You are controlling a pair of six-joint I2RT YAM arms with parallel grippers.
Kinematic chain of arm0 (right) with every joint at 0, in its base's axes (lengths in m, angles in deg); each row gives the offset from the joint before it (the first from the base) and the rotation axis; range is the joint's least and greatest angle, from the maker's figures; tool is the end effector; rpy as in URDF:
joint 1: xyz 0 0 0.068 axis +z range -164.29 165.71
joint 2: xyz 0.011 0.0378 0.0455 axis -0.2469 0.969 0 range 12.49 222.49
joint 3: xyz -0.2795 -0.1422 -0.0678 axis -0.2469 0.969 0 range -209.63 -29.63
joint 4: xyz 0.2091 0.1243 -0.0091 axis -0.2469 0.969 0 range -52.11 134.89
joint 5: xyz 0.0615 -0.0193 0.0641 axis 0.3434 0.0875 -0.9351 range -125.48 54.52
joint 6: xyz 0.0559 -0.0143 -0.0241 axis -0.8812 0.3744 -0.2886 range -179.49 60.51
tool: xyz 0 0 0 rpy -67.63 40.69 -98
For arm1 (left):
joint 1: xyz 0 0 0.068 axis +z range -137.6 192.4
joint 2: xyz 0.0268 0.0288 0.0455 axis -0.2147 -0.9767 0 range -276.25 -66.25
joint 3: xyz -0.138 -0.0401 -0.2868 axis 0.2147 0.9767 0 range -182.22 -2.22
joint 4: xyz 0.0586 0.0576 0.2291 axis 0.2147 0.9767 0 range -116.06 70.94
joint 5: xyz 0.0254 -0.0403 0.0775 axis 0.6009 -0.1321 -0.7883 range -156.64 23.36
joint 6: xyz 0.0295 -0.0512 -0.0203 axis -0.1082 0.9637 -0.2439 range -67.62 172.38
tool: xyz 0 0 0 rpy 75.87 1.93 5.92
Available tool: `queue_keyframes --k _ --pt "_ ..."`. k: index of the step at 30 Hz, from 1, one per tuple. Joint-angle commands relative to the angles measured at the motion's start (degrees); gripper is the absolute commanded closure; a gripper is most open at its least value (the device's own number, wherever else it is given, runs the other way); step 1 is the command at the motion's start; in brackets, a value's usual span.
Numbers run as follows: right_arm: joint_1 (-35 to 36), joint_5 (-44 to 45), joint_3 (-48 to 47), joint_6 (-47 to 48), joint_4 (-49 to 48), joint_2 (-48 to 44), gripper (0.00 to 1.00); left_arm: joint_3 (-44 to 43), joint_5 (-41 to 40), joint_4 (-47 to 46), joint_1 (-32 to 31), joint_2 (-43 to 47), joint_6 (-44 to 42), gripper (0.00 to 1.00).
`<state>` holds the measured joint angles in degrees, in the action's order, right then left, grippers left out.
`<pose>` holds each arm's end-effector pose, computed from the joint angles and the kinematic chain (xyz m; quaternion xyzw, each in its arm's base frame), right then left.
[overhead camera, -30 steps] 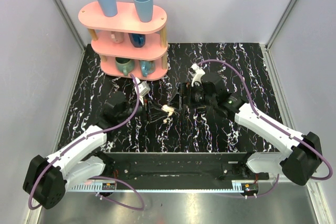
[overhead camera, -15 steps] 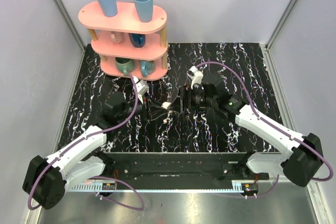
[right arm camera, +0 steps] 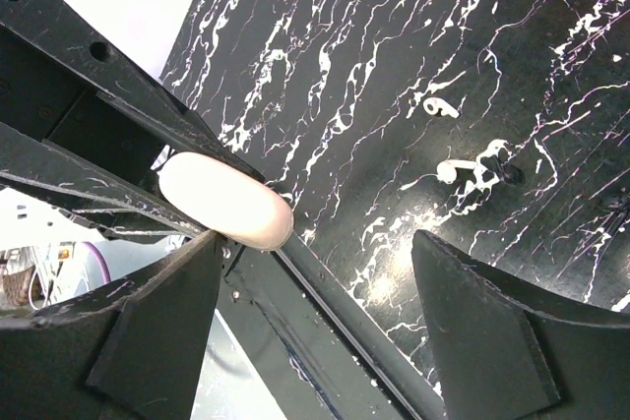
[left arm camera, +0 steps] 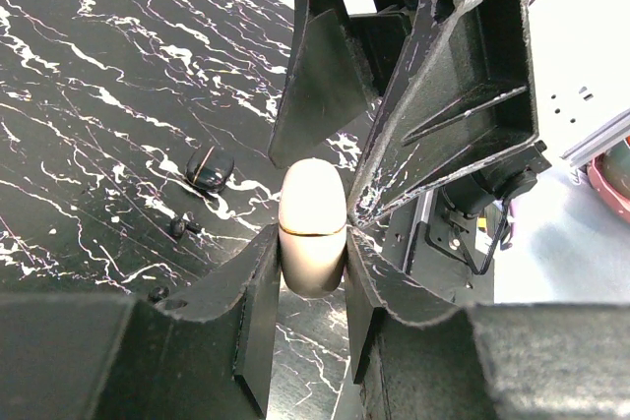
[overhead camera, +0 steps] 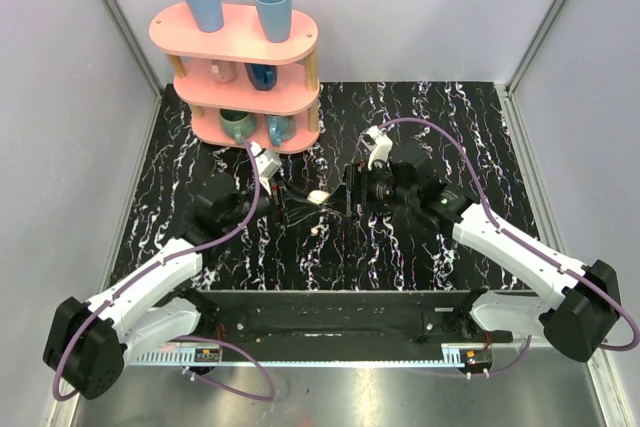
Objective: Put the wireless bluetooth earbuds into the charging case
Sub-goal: Open the charging case.
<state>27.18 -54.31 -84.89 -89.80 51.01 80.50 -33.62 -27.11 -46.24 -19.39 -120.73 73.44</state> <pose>0.1719 0.1726 0.3609 -0.1678 0.8236 0.4194 0.3430 0.1368 -0.1203 0.3297 0.2958 0.6573 -0.5080 0.4716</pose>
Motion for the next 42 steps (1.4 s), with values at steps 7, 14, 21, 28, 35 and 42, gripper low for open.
queue_keyframes --k 7,14,21,28,35,42 --pt "0.01 6.61 -0.98 0.33 -2.14 -0.68 0.13 -1.56 5.56 -2.40 -0.29 1.22 -0.05 1.00" --pt "0.01 7.40 -1.34 0.07 -2.40 -1.03 0.13 -1.30 6.26 -1.61 -0.29 1.39 -0.58 1.00" --pt "0.01 7.14 -1.95 -0.10 -2.40 -1.12 0.12 -0.95 6.00 -0.91 -0.29 0.87 -1.11 1.00" --pt "-0.08 8.37 -1.69 -0.11 -2.58 -1.21 0.12 -1.21 6.44 -0.91 -0.29 0.51 -1.20 1.00" --pt "-0.08 7.14 -1.95 -0.37 -2.75 -1.03 0.12 -0.95 6.17 -1.34 -0.29 -0.10 -1.20 1.00" --pt "0.01 8.63 -1.86 -0.37 -1.88 0.37 0.12 -1.83 6.61 -1.17 -0.29 0.51 -1.02 1.00"
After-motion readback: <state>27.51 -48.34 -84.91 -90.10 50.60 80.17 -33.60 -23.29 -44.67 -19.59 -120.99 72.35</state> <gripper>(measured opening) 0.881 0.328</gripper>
